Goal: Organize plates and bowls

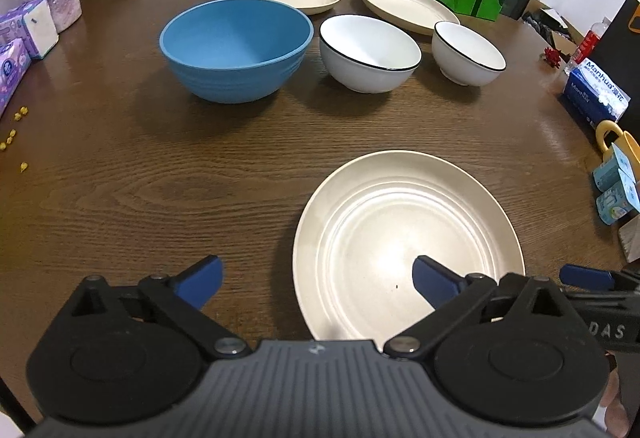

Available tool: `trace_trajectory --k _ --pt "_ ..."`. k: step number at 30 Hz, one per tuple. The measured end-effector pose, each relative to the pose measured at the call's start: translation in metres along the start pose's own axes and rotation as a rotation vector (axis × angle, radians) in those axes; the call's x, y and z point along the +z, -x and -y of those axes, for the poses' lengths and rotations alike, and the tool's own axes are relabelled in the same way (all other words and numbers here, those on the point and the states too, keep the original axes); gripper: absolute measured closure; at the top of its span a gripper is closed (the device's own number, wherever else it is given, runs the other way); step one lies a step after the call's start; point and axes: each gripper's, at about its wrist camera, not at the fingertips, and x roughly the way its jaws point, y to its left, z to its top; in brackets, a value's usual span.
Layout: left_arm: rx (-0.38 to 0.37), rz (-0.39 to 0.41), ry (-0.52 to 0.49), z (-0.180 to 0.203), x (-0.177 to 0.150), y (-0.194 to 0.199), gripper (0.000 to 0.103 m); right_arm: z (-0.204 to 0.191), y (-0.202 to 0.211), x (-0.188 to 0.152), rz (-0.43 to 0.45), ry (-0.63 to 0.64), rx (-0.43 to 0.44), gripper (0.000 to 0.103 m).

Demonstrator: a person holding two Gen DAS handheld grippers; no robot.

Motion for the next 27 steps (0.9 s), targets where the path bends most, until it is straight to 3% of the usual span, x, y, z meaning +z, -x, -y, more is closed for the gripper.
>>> trace_trajectory --k 3,27 --pt "-0.003 0.009 0.007 0.000 -0.001 0.004 0.000 -0.001 0.006 -0.005 -0.001 -0.002 0.009 0.000" --pt "-0.007 0.082 0.060 -0.006 -0.012 0.045 0.000 -0.004 0.045 -0.016 0.023 0.012 -0.012 0.000"
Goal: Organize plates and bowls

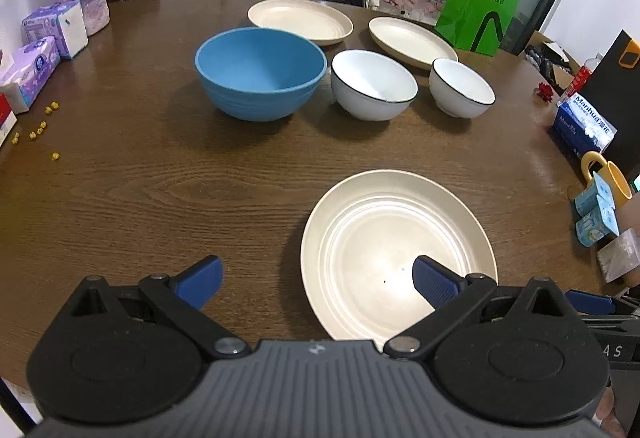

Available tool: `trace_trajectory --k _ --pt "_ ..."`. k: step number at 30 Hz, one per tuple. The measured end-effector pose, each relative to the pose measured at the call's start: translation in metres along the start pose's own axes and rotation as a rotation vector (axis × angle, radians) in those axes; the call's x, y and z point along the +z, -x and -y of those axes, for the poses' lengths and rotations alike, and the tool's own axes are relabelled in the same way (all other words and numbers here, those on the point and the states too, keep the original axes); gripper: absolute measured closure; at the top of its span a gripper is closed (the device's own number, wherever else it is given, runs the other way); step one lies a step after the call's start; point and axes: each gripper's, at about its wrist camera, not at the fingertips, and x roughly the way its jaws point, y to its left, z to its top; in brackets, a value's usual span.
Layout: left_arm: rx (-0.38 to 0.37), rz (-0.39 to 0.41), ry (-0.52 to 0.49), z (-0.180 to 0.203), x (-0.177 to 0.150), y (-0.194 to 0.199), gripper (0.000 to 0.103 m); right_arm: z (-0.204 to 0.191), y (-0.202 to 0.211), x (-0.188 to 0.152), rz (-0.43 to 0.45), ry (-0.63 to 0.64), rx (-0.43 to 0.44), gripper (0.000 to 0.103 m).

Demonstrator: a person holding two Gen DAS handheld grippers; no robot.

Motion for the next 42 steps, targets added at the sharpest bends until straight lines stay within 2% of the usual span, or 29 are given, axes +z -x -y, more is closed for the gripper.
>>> trace_trajectory --k 7,16,26,35,42 --pt "0.003 0.035 0.008 0.004 0.003 0.020 0.000 -0.001 0.017 0.005 0.023 0.000 0.013 0.000" --pt "-0.027 0.093 0.041 0.001 0.010 0.052 0.000 -0.017 0.036 0.011 0.030 0.053 -0.011 0.000" --pt "-0.030 0.113 0.008 0.003 0.037 0.063 0.000 -0.025 0.045 0.027 0.042 0.041 -0.003 0.000" --pt "-0.030 0.116 -0.029 -0.002 0.070 0.062 0.000 -0.032 0.045 0.061 0.074 0.051 -0.036 0.000" --pt "-0.024 0.118 -0.067 -0.003 0.104 0.057 0.000 -0.034 0.040 0.092 0.078 0.033 -0.016 0.000"
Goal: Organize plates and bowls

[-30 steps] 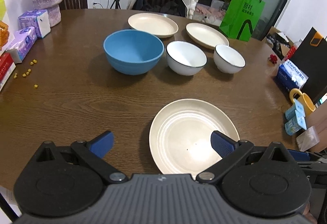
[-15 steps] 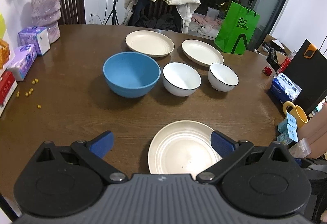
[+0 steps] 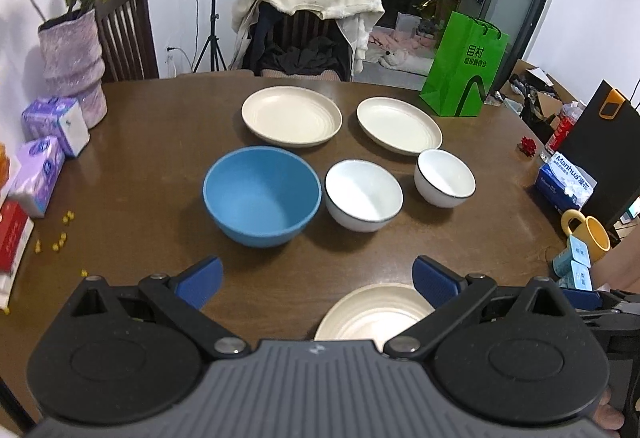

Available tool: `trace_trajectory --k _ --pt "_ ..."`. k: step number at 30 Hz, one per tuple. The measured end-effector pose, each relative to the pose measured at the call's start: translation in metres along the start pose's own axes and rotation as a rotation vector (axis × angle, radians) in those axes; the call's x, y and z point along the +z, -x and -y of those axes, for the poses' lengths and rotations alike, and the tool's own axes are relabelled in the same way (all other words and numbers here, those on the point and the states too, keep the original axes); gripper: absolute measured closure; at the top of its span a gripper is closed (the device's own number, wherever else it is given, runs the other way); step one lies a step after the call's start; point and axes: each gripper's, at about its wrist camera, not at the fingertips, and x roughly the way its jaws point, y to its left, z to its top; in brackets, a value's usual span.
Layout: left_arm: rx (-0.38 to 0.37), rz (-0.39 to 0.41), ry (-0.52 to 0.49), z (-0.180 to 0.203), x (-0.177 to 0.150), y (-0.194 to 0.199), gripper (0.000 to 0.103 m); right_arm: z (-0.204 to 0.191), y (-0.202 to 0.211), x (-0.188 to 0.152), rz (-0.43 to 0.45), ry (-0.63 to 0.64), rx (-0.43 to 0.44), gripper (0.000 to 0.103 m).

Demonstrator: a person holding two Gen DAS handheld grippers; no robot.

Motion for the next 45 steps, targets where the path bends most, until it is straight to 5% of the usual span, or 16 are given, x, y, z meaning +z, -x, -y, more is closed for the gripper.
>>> trace_trajectory --k 22,45 --pt "-0.020 0.008 -0.038 -0.013 0.101 -0.040 0.000 -0.032 -0.040 0.109 -0.005 0.076 0.018 0.000" --pt "0.003 -0.036 -0.056 -0.037 0.187 -0.126 0.000 -0.039 -0.120 0.209 -0.063 0.055 0.016 0.000"
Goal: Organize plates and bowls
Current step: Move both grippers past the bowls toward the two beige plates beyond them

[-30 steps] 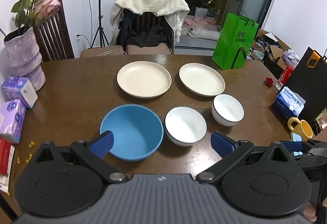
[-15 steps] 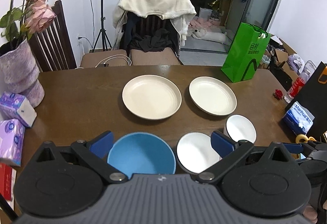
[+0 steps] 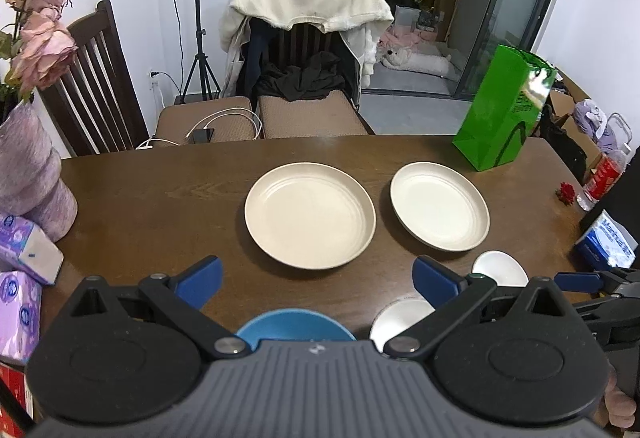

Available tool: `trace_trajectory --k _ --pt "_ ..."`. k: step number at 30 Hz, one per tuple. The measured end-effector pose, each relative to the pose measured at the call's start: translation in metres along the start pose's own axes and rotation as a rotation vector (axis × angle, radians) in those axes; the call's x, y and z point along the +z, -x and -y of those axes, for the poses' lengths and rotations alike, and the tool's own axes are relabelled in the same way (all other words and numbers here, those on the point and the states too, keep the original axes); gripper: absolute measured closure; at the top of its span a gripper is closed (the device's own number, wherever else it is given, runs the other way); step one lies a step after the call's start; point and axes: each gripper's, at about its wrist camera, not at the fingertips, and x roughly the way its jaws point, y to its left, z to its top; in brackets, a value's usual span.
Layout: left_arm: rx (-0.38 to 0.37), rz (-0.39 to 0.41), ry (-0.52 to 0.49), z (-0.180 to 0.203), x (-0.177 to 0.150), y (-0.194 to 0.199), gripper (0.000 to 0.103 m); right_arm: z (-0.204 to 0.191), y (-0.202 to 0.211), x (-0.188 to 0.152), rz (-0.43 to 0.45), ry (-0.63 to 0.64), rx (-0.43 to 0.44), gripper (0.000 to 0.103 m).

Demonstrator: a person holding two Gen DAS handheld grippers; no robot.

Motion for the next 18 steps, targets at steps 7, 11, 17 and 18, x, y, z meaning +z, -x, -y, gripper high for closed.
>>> trace_trajectory --k 7,11,17,18 --pt "0.019 -0.019 0.013 -0.013 0.022 -0.028 0.000 0.000 -0.032 0.028 -0.022 -0.031 0.030 0.000" --pt "0.033 -0.034 0.022 -0.024 0.038 -0.047 0.000 -0.006 -0.052 0.049 -0.036 -0.043 0.043 0.000" --pt "0.062 -0.043 0.037 -0.040 0.060 -0.075 0.000 -0.025 -0.079 0.078 -0.053 -0.040 0.058 0.000" --pt "0.066 -0.048 0.039 -0.043 0.064 -0.080 0.000 -0.028 -0.084 0.081 -0.055 -0.040 0.059 0.000"
